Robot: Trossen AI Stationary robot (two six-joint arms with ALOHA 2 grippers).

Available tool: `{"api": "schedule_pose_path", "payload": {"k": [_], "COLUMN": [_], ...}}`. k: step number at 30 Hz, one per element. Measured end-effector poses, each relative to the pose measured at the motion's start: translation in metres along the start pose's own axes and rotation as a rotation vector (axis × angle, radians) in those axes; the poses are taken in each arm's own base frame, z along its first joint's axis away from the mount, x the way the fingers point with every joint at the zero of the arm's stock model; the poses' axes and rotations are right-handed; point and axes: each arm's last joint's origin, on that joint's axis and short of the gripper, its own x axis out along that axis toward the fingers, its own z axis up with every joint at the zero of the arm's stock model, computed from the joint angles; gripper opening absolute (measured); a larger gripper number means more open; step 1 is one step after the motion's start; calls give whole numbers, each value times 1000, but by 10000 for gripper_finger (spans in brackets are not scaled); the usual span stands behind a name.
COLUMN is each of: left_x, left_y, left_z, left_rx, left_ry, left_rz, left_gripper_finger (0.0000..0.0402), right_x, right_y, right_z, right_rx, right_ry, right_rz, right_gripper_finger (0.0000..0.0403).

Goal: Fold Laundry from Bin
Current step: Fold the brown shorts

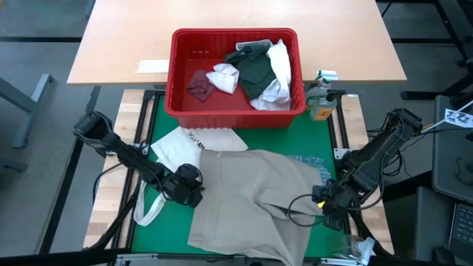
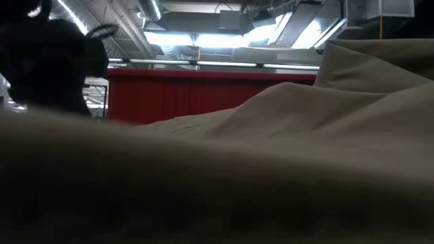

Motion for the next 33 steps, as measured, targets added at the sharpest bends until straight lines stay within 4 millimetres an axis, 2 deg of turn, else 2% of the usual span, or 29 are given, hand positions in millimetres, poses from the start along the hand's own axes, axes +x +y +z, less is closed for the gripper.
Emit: {"api": "schedule_pose_path", "payload": {"k": [5,11,20,26,33], "left_x": [19,22,19,7,-5], "left_y": [3,6,9,15,24], "left_z": [-10,-14,-13,-9,-9], "left_rx": [31,49,71,86,107], "left_ry": [52,69,110,165,243], "left_rz": [55,87,100,119,170], "left_gripper_finger": [121,116,57,21,2], "right_x": [0,-1,0,-9,-11], "right_y": [-4,-11,-9,-4,-1], "right_z": [-1,-4,-4,-3,-1], "right_rx": [5,30,44,34,23], "right_ry": [-13,17,39,15,-10], "right_rz": [-45,-125,-95,-81,-68], "right_gripper_finger": [14,14,14,14,14]}}
